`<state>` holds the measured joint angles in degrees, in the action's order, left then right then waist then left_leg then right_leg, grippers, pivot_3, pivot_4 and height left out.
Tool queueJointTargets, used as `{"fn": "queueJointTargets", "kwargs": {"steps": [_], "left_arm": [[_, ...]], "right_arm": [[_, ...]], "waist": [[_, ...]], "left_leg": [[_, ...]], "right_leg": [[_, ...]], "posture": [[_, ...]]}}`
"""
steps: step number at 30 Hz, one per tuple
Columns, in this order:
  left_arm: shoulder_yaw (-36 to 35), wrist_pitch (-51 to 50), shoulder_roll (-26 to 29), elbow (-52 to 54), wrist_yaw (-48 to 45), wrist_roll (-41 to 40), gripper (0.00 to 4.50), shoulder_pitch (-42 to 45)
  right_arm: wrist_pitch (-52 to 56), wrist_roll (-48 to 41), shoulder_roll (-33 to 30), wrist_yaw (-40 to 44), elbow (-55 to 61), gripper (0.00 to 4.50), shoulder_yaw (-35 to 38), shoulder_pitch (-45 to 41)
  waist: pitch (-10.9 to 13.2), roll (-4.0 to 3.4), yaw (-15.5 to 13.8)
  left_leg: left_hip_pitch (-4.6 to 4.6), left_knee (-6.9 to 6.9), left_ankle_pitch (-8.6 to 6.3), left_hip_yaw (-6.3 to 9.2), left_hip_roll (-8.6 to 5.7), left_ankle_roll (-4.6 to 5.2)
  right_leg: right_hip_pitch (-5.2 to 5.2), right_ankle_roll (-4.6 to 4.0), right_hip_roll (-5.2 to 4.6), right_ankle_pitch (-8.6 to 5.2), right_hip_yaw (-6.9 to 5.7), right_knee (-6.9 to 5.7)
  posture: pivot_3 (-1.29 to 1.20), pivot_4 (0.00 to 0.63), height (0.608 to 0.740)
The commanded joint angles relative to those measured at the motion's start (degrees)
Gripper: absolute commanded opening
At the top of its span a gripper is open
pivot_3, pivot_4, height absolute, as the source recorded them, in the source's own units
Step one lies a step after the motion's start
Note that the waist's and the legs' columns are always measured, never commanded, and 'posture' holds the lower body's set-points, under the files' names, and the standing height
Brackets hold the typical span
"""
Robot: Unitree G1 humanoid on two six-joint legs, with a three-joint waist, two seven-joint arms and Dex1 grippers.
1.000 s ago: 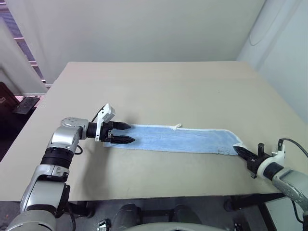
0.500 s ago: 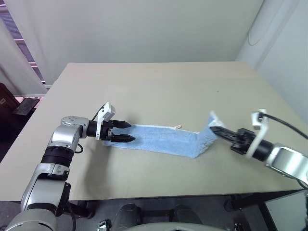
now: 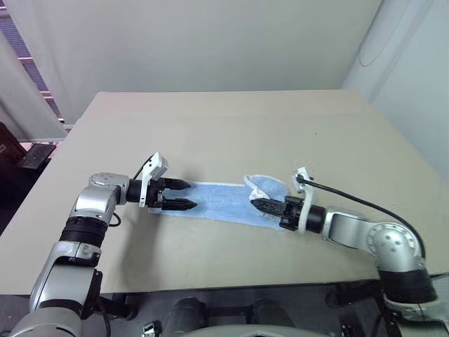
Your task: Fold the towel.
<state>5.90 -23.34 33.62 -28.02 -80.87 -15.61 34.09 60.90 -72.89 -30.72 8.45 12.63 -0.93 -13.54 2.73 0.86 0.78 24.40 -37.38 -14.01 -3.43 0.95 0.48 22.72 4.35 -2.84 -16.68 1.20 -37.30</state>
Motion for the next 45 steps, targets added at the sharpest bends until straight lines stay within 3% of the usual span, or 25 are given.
{"fn": "queueJointTargets", "kwargs": {"steps": [1, 7, 10, 15, 18, 20, 23, 31, 32, 38, 45], "left_arm": [[-1.01, -0.02, 0.59, 1.91, 0.44, -0.79, 4.5, 0.29], [-1.1, -0.19, 0.92, 2.03, 0.39, -0.97, 4.5, 0.19], [-1.25, -0.37, 1.07, 1.71, 0.33, -1.08, 4.5, 0.61], [-1.97, -1.26, -0.15, 1.74, 0.44, -2.51, 4.5, 1.84], [-3.11, -2.58, -2.05, 3.43, 0.89, -4.98, 4.5, 3.27], [-4.56, -3.52, -4.3, 3.37, 2.58, -6.88, 4.09, 5.06], [-4.9, -5.52, -8.43, 4.45, 3.12, -9.69, 3.18, 8.0], [2.07, -0.3, -19.18, -1.23, 1.94, -6.03, 0.25, 13.31], [3.59, 1.66, -20.37, -2.17, 1.55, -4.71, 0.03, 13.18], [9.05, 10.93, -24.42, -6.27, 2.97, 1.62, 0.03, 10.27], [16.86, 28.49, -26.4, -20.96, 10.31, 15.22, 0.03, 7.32]], "right_arm": [[-0.49, 3.5, 1.33, 2.51, 0.13, 0.5, -0.29, -0.32], [-1.16, 5.8, 0.89, 8.45, 5.24, 2.48, 0.73, 1.64], [-2.96, 1.3, 1.57, 11.34, 8.79, 3.57, 6.06, 2.87], [-13.87, 8.87, 4.69, 13.43, 5.14, 3.57, 11.22, 2.14], [-15.21, 14.7, 2.29, 16.99, 3.53, 3.57, 9.12, 2.26], [-16.54, 19.06, -0.03, 20.96, 3.21, 3.6, 6.62, 3.02], [-19.57, 22.22, -0.74, 24.72, 1.93, 2.98, 7.03, 3.94], [-23.65, 29.38, -1.35, 30.46, -2.47, 0.09, 6.69, 2.98], [-23.85, 30.33, -1.19, 30.74, -3.17, 0.0, 6.3, 2.92], [-26.78, 38.3, 1.15, 29.5, -7.54, 0.0, 2.9, 4.23], [-29.02, 46.2, 4.01, 28.98, -13.38, 0.0, -1.81, 6.28]], "waist": [[0.0, 0.0, -0.03], [0.0, 0.0, -0.04], [0.0, 0.0, -0.01], [-0.01, 0.02, 0.05], [-0.01, 0.01, -0.06], [0.0, 0.0, -0.18], [-0.01, 0.01, -0.07], [-0.01, 0.01, -0.06], [-0.01, 0.0, 0.02], [-0.01, -0.02, -0.03], [-0.03, -0.02, -0.07]], "left_leg": [[0.0, 0.0, 0.0, 0.0, 0.0, 0.0], [-0.01, -0.04, 0.0, 0.0, 0.0, 0.0], [-0.01, -0.04, 0.0, 0.01, 0.01, 0.0], [-0.1, -0.18, 0.0, 0.01, 0.01, 0.0], [-0.1, -0.35, 0.0, 0.01, 0.02, 0.0], [-0.05, -0.49, -0.02, 0.02, 0.01, 0.04], [-0.02, -0.64, -0.06, 0.02, 0.0, 0.1], [-0.09, -0.7, -0.03, -0.03, -0.04, 0.14], [-0.09, -0.7, -0.03, -0.03, -0.04, 0.14], [-0.11, -0.69, -0.04, -0.03, -0.01, 0.15], [-0.1, -0.73, -0.04, -0.07, -0.04, 0.14]], "right_leg": [[0.0, 0.0, 0.0, 0.0, -0.01, -0.01], [0.0, 0.05, 0.05, 0.03, -0.01, -0.07], [0.0, 0.08, 0.07, 0.04, -0.02, -0.08], [-0.15, 0.2, 0.15, 0.11, -0.03, -0.09], [-0.19, 0.2, 0.18, 0.11, -0.03, -0.14], [-0.22, 0.19, 0.16, 0.1, -0.06, -0.15], [-0.27, 0.21, 0.15, 0.12, -0.06, -0.15], [-0.35, 0.34, 0.27, 0.19, -0.05, -0.17], [-0.34, 0.34, 0.28, 0.19, -0.04, -0.17], [-0.28, 0.33, 0.32, 0.18, 0.01, -0.25], [-0.27, 0.18, 0.23, 0.11, 0.06, -0.25]], "posture": [[0.0, 0.0, 0.74], [0.0, 0.0, 0.74], [0.0, 0.0, 0.74], [0.0, 0.0, 0.74], [0.0, 0.0, 0.74], [0.0, 0.0, 0.74], [0.0, 0.0, 0.74], [0.0, 0.0, 0.74], [0.0, 0.0, 0.74], [0.0, 0.0, 0.74], [0.0, 0.0, 0.74]]}}
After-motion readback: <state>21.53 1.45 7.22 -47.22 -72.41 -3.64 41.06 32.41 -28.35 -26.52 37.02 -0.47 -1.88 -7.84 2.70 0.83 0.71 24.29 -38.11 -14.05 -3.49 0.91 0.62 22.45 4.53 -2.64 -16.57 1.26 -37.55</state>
